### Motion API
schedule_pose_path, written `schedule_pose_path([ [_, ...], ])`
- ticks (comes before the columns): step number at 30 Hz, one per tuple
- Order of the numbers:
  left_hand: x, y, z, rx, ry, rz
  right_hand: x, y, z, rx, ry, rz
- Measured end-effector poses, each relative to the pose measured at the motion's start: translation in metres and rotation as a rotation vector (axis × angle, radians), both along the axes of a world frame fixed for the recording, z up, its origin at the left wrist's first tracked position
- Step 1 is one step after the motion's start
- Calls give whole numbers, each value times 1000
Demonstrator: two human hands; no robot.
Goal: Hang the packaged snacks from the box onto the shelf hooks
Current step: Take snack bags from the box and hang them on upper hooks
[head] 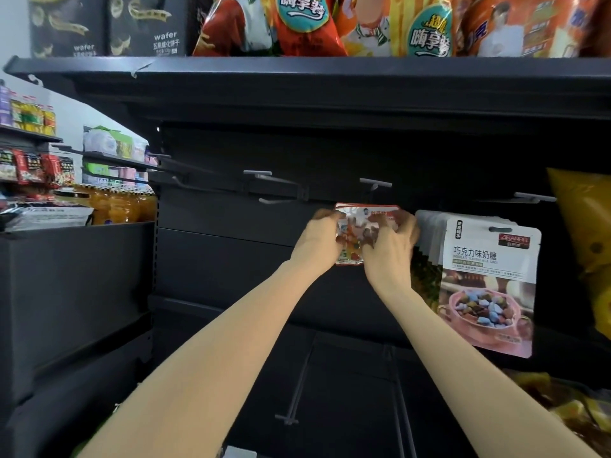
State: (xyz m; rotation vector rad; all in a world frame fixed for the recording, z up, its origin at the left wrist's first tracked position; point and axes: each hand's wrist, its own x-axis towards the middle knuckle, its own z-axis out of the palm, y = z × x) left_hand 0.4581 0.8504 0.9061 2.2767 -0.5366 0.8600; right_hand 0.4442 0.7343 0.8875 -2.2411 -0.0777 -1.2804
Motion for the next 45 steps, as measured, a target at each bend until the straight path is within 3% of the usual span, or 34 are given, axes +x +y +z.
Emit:
schedule_pose_path([
  [5,-30,42,-16,18,-264,70,-17,31,-14,15,5,236],
  [10,-58,123,-54,41,-252,239,-41,106,-29,-19,62,459],
  [16,-104,276,-126,-56,-10,488,-57,258,-86,-140,255,705],
  [21,-145,424,-200,-149,319,671,-70,408,-165,-282,542,849],
  [29,-212,608,-310,-122,711,798,-95,580,-282,-464,992,1032],
  [39,-250,690,-379,19,1211,787,-115,680,-355,-643,1205,1222],
  [45,-246,704,-399,159,1303,760,-121,709,-378,-446,1184,1114],
])
